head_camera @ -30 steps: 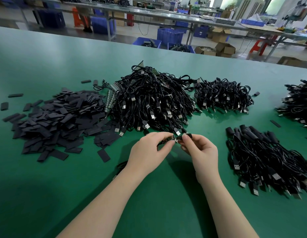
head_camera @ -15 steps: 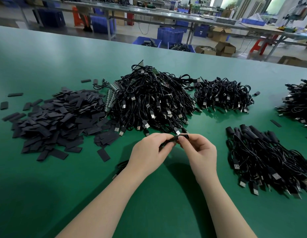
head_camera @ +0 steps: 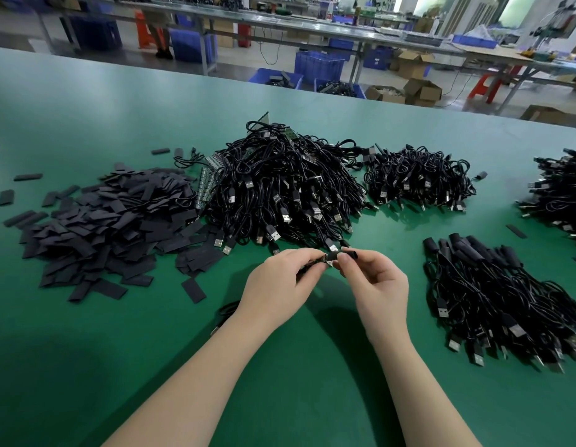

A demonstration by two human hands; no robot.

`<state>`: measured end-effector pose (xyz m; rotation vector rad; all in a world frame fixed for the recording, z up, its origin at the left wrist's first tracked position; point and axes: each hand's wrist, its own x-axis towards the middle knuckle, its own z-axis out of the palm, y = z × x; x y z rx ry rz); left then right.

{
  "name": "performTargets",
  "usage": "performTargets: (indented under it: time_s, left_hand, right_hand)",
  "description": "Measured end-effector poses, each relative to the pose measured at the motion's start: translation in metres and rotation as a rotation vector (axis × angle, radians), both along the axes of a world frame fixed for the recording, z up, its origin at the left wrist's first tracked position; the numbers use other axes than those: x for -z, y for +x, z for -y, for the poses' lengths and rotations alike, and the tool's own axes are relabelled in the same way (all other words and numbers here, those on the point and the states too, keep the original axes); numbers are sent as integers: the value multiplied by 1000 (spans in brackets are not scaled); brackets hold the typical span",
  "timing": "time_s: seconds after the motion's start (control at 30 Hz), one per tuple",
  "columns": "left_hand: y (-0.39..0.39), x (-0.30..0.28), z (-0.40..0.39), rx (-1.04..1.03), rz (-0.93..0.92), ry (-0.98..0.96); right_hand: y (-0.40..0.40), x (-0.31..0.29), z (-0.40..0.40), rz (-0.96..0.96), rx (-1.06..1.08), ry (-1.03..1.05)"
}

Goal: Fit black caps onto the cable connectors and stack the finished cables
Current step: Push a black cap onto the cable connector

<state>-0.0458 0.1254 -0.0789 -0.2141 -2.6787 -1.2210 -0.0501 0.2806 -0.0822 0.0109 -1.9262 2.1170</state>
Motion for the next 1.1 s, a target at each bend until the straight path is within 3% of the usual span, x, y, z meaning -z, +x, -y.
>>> performTargets:
  time_s: [0.8, 1.1]
  left_hand:
    - [-1, 0, -1, -3, 30, 31]
    - [0, 0, 0, 14, 12, 58]
  right_hand:
    - [0, 1, 1, 31, -26, -34]
    - [1, 2, 1, 14, -37, 41]
